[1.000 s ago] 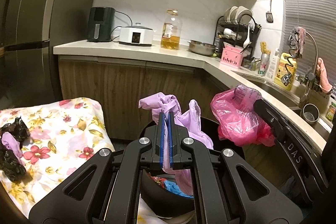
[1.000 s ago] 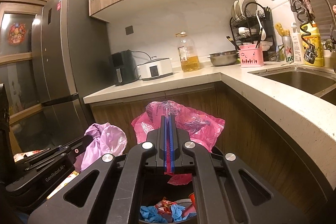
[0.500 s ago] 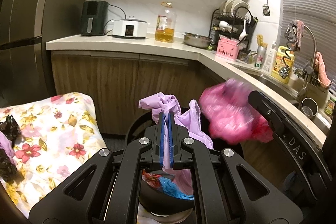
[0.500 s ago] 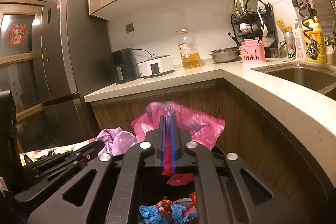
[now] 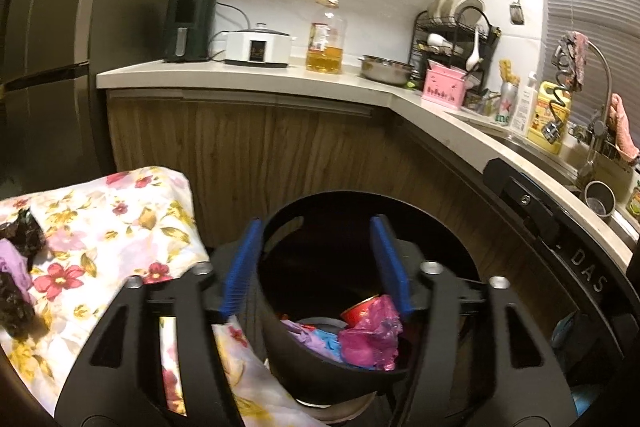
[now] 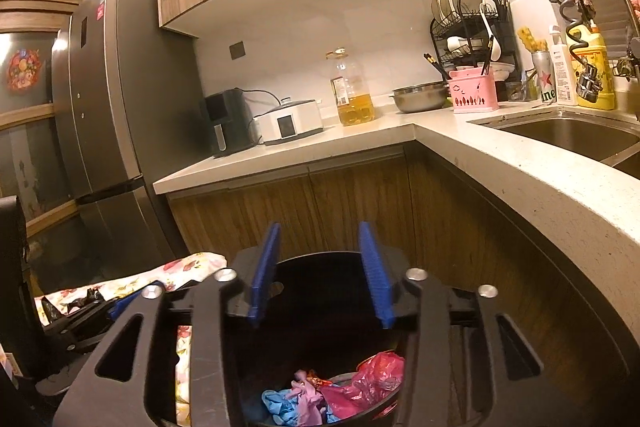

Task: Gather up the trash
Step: 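Move both tools back over the black plastic bag, then grasp the black plastic bag with the left tool while the right tool grasps a purple glove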

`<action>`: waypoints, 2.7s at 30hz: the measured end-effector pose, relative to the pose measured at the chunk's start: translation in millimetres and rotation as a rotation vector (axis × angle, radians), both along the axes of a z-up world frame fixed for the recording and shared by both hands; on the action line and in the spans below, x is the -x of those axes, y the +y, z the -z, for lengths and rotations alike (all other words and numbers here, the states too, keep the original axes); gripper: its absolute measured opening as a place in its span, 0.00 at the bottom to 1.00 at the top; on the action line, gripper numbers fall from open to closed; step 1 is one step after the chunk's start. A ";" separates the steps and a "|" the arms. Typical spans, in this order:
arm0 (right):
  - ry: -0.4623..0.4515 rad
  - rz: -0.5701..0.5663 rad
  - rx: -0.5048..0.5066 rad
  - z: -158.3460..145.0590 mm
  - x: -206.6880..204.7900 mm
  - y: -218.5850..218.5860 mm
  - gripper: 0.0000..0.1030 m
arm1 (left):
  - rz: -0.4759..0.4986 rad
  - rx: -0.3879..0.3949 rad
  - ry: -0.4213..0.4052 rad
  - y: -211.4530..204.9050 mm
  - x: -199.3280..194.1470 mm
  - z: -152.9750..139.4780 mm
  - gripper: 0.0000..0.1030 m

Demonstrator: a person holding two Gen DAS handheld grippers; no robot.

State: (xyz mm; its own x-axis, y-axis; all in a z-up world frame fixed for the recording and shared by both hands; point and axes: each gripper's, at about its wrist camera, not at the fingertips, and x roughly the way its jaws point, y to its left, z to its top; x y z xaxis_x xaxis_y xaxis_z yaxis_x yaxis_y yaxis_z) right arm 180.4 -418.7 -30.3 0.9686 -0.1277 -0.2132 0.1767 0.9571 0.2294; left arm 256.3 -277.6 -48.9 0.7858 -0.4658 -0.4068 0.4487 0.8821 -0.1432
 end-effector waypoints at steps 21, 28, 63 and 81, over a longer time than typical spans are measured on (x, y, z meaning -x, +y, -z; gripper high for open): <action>-0.015 -0.116 0.014 4.6 13.3 64.2 0.75 | -0.454 -0.064 -0.054 145.6 38.5 18.5 0.76; 0.002 -0.214 0.000 12.5 7.5 112.5 0.75 | -0.611 -0.098 -0.036 215.0 42.4 30.6 0.76; 0.089 -0.413 0.046 34.1 -42.3 236.8 0.75 | -0.566 0.020 0.074 304.1 11.4 53.4 0.03; 0.194 -0.514 0.096 67.7 -106.0 348.7 0.75 | -0.639 0.063 -0.008 360.4 88.1 30.7 0.03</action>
State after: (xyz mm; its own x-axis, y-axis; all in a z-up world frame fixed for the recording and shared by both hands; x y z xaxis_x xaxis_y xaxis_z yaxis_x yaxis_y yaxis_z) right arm 286.4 -70.1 -98.0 0.8557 0.3230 -0.4042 -0.2881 0.9464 0.1463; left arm 168.2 82.8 -79.6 0.9191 0.0729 -0.3873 -0.1620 0.9658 -0.2024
